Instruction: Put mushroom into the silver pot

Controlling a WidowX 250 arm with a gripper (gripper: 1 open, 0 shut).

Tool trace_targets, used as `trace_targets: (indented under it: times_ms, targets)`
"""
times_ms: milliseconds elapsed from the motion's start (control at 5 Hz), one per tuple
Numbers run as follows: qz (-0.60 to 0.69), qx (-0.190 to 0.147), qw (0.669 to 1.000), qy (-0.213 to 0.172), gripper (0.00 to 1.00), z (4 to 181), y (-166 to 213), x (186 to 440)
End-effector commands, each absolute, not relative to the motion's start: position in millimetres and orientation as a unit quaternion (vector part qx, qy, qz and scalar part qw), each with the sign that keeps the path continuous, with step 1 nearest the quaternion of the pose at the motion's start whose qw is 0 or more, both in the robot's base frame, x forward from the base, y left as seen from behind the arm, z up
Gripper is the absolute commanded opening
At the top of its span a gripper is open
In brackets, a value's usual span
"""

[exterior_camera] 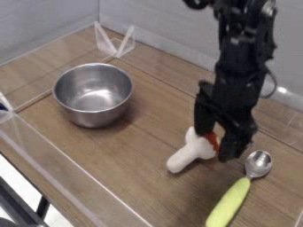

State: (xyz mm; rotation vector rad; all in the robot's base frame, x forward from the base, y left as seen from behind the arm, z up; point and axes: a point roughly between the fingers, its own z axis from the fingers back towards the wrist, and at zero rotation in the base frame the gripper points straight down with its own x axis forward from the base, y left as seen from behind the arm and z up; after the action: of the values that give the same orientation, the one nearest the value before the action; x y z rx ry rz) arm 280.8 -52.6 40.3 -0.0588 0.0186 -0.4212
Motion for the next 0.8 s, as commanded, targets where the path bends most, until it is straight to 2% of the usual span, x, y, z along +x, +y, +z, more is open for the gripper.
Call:
trace_targets:
  times_ms: [0,200,400,600]
  targets:
    - [-0.222,-0.033,0.975,-0.004,1.0,42.4,-51.7,282.0]
    - [-0.237,-0.036,0.971,-0.007,0.0,40.7,-48.0,288.6]
    - [-0.248,-0.035,0.968,-0.016,0.0,44.2,-43.1,297.9]
    - [-0.254,-0.039,0.966,-0.029,1.0,45.5,-39.9,308.0]
